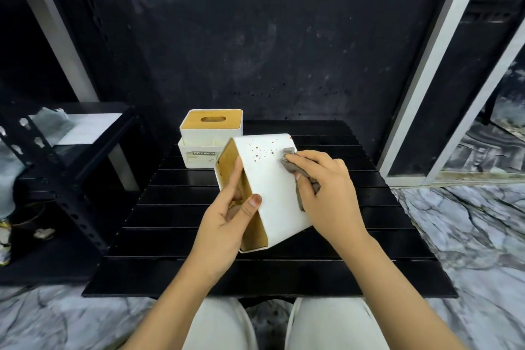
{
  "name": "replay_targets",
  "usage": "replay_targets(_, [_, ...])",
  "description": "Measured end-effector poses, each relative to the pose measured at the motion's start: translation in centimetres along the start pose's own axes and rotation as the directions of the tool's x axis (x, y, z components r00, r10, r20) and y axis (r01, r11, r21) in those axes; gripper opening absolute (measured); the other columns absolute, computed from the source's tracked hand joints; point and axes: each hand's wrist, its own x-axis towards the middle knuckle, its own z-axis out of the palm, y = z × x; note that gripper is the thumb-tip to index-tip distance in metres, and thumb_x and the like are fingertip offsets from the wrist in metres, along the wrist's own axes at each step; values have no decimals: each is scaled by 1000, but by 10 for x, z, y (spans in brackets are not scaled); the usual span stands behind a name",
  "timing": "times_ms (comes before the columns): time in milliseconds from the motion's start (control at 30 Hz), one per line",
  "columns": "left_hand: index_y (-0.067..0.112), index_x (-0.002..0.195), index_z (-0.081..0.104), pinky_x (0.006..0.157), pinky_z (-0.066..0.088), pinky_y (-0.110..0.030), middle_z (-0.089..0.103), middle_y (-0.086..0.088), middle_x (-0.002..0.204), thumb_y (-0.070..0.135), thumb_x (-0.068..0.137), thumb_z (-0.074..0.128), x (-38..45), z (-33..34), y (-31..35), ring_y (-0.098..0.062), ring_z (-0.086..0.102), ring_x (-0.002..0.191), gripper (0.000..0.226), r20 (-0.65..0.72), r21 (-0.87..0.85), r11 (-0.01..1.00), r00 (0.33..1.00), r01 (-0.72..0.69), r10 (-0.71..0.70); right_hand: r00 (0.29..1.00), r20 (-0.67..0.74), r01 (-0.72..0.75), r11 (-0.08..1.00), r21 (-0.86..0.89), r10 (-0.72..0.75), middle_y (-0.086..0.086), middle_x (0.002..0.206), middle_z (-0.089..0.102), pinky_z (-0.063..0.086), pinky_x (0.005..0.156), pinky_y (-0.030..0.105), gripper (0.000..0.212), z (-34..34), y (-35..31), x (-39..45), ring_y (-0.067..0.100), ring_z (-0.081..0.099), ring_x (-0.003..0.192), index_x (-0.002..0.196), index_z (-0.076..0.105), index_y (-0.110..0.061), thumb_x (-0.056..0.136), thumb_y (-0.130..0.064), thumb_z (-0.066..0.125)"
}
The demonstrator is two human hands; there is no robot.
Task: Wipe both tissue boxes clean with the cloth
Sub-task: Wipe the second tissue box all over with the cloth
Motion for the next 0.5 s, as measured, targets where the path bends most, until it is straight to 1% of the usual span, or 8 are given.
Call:
replay_targets(100, [53, 120, 36, 72, 45, -2, 60, 9, 110, 28, 76, 55, 0, 0, -1, 13, 60, 95, 54, -9, 0, 1000, 1000, -2, 2, 999, 6, -37, 999, 24, 36, -13, 114, 59, 38, 82, 15, 34, -3, 6, -4, 13, 46, 95, 114, 65, -24, 87, -6, 58])
replay_targets(200, [56, 122, 35, 73, 45, -3, 61, 5, 114, 32, 75, 56, 0, -3, -3, 8, 60, 100, 56, -27, 1, 1000, 1000, 4, -4, 996, 42, -87, 993, 77, 84, -16, 114, 58, 32, 84, 2, 34, -5, 11, -10, 11, 46, 97, 114, 65, -25, 88, -5, 57])
replay_targets(267, [55, 125, 34, 74, 46, -4, 61, 3, 118, 33, 75, 55, -1, -5, -5, 6, 61, 102, 58, -33, -2, 1000, 999, 5, -5, 996, 31, -81, 992, 92, 79, -18, 113, 56, 32, 84, 1, 34, -6, 13, -15, 11, 47, 97, 114, 65, -25, 87, -4, 57])
replay_targets(300, [54, 126, 34, 74, 46, -4, 61, 3, 120, 32, 75, 55, -1, -5, -5, 6, 61, 102, 59, -32, -6, 1000, 999, 4, -4, 998, 13, -64, 994, 91, 63, -19, 113, 55, 35, 85, 4, 35, -6, 13, -18, 11, 47, 97, 114, 64, -25, 87, -4, 58])
replay_targets(333, [53, 126, 34, 74, 46, -4, 61, 3, 121, 32, 76, 55, -2, -4, -5, 7, 60, 102, 59, -30, -12, 1000, 1000, 3, -4, 999, -6, -40, 996, 82, 40, -18, 113, 55, 39, 84, 10, 35, -6, 14, -22, 12, 48, 96, 114, 64, -25, 87, -4, 58])
replay_targets(367, [53, 125, 35, 73, 46, -4, 61, 4, 120, 31, 76, 55, -3, -4, -4, 7, 61, 101, 57, -28, -18, 1000, 1000, 3, -3, 1000, -22, -13, 998, 65, 14, -17, 114, 56, 44, 83, 17, 35, -6, 13, -26, 12, 48, 95, 114, 64, -26, 86, -5, 58])
replay_targets(433, [53, 123, 36, 73, 46, -4, 62, 6, 113, 29, 77, 54, -3, -1, -3, 8, 62, 97, 55, -26, -23, 1000, 1000, -3, 2, 999, -34, 35, 999, 31, -34, -16, 116, 57, 51, 74, 34, 35, -3, 8, -34, 12, 48, 95, 115, 62, -29, 86, -11, 55])
replay_targets(500, [51, 123, 36, 74, 46, -4, 62, 8, 107, 27, 77, 54, -3, 0, -2, 9, 62, 95, 55, -19, -24, 1000, 1000, -7, 7, 995, -27, 99, 995, 21, -99, -15, 118, 56, 52, 69, 38, 34, 0, -2, -38, 11, 48, 97, 116, 60, -31, 86, -18, 51])
